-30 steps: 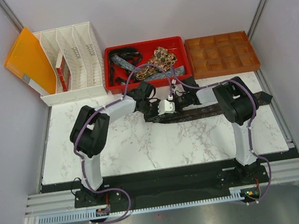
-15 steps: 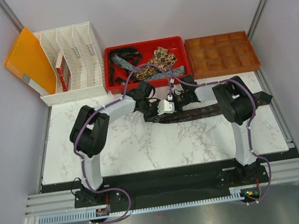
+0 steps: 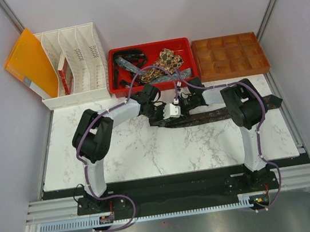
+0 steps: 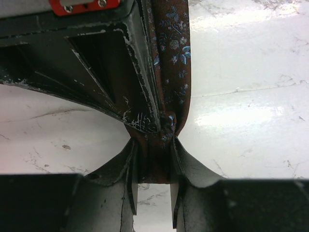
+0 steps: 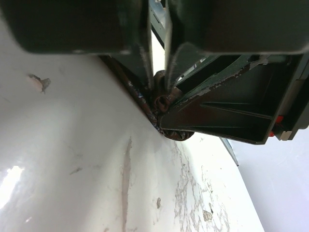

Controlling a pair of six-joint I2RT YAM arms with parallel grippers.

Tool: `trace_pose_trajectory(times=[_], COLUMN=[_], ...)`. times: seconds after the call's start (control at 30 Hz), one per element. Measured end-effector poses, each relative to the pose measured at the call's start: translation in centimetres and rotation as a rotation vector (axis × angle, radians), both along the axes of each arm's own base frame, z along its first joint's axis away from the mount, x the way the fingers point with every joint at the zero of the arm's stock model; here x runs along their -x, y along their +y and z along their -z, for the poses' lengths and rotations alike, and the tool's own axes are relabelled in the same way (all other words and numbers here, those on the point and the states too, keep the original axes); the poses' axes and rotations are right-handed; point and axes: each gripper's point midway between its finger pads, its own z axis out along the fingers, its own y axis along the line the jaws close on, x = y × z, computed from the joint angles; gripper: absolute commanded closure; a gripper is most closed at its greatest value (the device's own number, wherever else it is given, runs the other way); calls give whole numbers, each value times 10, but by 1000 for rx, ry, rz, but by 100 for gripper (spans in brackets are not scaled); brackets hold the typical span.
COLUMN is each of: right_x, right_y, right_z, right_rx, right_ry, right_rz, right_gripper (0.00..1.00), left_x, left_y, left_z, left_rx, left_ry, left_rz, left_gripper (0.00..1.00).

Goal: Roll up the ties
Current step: Roll the tie at the center of the board.

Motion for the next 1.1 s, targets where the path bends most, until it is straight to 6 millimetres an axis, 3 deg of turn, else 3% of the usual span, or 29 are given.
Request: trace_pose_trajectory(times=[0.03, 0.23, 0.33, 0.37, 0.47, 0.77, 1.1], right_x=[0, 0, 0, 0, -1, -3, -2], right_y=[0, 0, 0, -1, -2, -8, -9], right_z=[-1, -1, 0, 0, 3, 7, 9], right_rx=[-3, -1, 2, 3, 15, 12, 20], right_ry=[2, 5, -2, -5, -16, -7, -17], right_rz=[1, 4, -2, -3, -5, -1, -10], right_gripper=[100, 100, 100, 100, 100, 100, 100], left_x=[0, 0, 0, 0, -1, -30, -6], left_y=[0, 0, 0, 0, 4, 60, 31], left_z=[0, 0, 0, 0, 0, -14, -16], left_rx=[0, 0, 0, 0, -1, 22, 59], left_ry=[0, 0, 0, 0, 9, 38, 78], left_rz=[0, 0, 0, 0, -15, -178, -112], left_gripper=[85, 84, 63, 49, 37, 26, 21])
